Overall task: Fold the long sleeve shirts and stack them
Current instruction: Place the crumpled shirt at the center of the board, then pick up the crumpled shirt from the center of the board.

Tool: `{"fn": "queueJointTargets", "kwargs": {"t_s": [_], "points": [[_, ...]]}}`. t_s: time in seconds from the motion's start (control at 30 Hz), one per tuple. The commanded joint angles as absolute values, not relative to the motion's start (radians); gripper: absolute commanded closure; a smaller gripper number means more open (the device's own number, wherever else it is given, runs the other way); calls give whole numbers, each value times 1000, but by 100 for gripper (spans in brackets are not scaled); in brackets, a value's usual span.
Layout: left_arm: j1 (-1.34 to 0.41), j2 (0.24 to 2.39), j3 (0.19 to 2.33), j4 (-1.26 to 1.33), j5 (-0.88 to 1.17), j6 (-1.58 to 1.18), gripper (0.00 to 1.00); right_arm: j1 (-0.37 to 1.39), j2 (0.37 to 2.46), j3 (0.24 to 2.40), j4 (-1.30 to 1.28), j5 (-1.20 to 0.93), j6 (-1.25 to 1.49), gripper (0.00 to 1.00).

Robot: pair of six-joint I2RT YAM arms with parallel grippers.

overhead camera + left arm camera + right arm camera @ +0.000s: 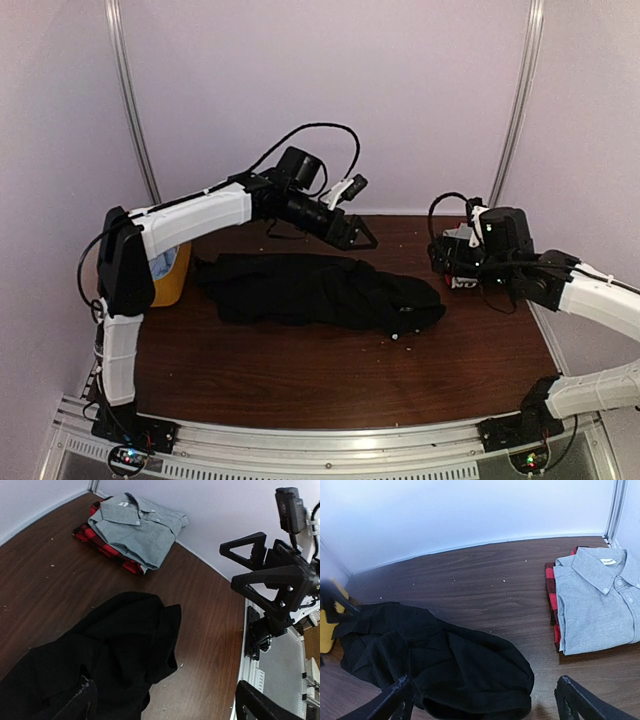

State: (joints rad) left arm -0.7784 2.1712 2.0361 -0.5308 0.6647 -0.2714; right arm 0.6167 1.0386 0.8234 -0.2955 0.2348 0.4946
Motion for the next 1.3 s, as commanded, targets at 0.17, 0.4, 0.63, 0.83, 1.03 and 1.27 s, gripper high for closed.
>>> {"fn": "queueJointTargets", "kwargs": {"t_s": [0.17,0.4,0.63,0.83,1.03,1.27], "points": [[-726,1823,1650,-481,289,-114,2,691,1237,878,-255,137,419,0],[-719,1706,1323,-400,109,-168,2,713,1528,1053,-198,58,324,0],[-709,1686,1179,-346,16,-218,2,732,1779,1272,-218,10,281,1],[-676,1681,1130,-361,15,-226,2,732,1944,1421,-313,99,268,19],[-644,1726,1118,-396,76,-210,2,702,1916,1475,-384,186,231,65],[-644,1775,1157,-434,136,-158,4,631,1752,1438,-450,255,197,100]]}}
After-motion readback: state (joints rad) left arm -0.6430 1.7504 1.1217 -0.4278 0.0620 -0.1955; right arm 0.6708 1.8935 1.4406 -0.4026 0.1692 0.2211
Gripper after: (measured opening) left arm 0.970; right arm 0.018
